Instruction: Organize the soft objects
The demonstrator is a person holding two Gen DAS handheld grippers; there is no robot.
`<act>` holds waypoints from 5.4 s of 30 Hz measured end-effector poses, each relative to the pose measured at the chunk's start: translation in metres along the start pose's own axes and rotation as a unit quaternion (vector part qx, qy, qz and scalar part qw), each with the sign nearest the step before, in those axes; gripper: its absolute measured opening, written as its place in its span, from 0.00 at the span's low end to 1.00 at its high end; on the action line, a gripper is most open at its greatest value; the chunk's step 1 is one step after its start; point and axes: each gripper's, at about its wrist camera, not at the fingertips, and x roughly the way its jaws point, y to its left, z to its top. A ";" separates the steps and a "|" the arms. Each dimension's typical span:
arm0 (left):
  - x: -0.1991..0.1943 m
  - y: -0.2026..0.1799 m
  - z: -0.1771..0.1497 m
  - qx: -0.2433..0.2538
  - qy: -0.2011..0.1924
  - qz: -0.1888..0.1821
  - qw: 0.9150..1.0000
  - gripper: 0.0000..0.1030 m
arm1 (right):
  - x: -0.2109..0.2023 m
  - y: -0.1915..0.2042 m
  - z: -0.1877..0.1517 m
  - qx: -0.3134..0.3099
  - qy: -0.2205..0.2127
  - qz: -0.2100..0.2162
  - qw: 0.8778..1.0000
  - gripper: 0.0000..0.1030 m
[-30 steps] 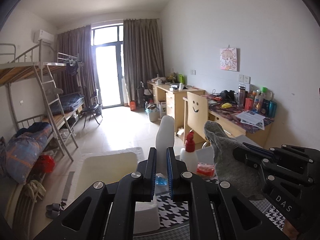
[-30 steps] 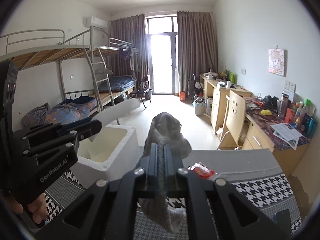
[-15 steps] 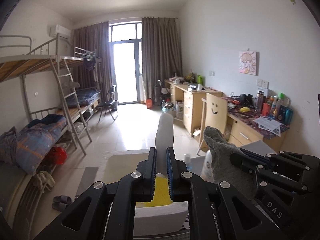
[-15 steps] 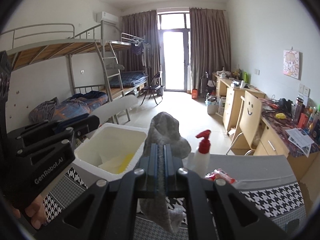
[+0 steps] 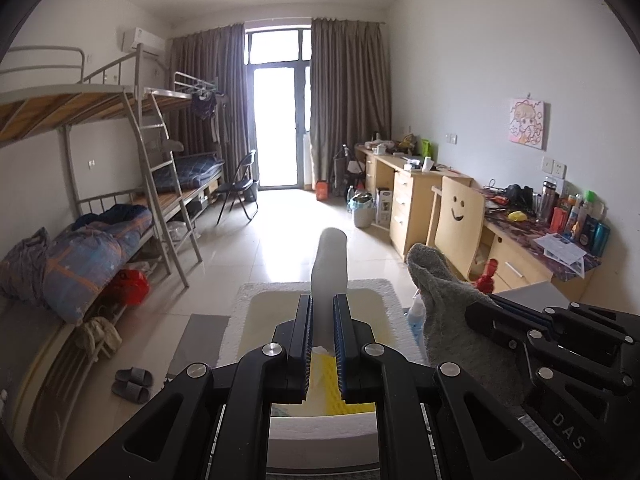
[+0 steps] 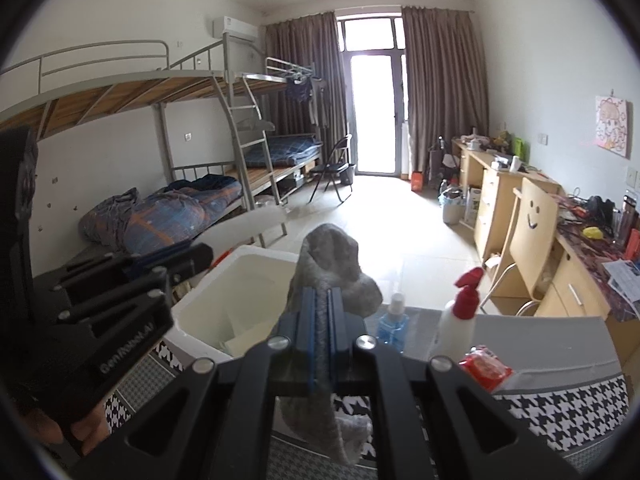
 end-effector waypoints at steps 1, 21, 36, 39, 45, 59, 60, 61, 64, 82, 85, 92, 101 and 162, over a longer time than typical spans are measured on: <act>0.002 0.001 0.000 -0.001 0.002 0.002 1.000 0.10 | 0.001 0.001 0.001 -0.001 0.001 0.001 1.000 0.07; 0.050 0.023 -0.015 -0.011 0.066 0.016 0.998 0.13 | 0.019 0.008 0.001 -0.008 0.018 0.008 1.000 0.07; 0.014 0.043 -0.031 -0.052 0.022 0.034 0.998 0.87 | 0.027 0.014 0.007 -0.009 0.016 0.015 1.000 0.07; 0.015 0.045 -0.035 -0.055 0.019 0.037 0.998 0.87 | 0.027 0.016 0.009 -0.012 0.014 0.014 1.000 0.07; 0.008 0.054 -0.040 -0.060 -0.001 0.047 0.997 0.87 | 0.026 0.018 0.010 -0.018 0.011 0.014 1.000 0.07; -0.009 0.063 -0.053 -0.056 -0.037 0.054 0.996 0.97 | 0.049 0.024 0.017 -0.020 0.017 0.029 0.999 0.07; -0.010 0.063 -0.053 -0.056 -0.038 0.051 0.996 0.97 | 0.051 0.024 0.017 -0.020 0.018 0.029 0.999 0.07; -0.009 0.064 -0.054 -0.055 -0.037 0.048 0.997 0.97 | 0.054 0.025 0.017 -0.021 0.020 0.031 0.999 0.07; -0.009 0.064 -0.055 -0.055 -0.038 0.040 0.997 0.97 | 0.060 0.026 0.016 -0.021 0.026 0.036 0.999 0.07; -0.001 0.064 -0.076 -0.054 -0.024 0.024 0.998 0.99 | 0.090 0.030 0.004 -0.028 0.073 0.027 0.997 0.55; -0.002 0.063 -0.076 -0.055 -0.028 0.029 0.998 0.99 | 0.081 0.028 0.005 -0.025 0.062 0.025 0.997 0.60; -0.006 0.059 -0.078 -0.058 -0.037 0.020 0.997 0.99 | 0.052 0.021 0.001 -0.022 0.047 0.017 0.999 0.62; -0.008 0.052 -0.081 -0.052 -0.030 0.016 0.998 0.99 | 0.019 0.009 -0.015 -0.003 0.024 0.011 1.000 0.67; -0.163 -0.011 -0.161 -0.049 -0.102 0.001 0.994 0.99 | -0.172 0.008 -0.178 -0.013 -0.152 0.019 0.988 0.98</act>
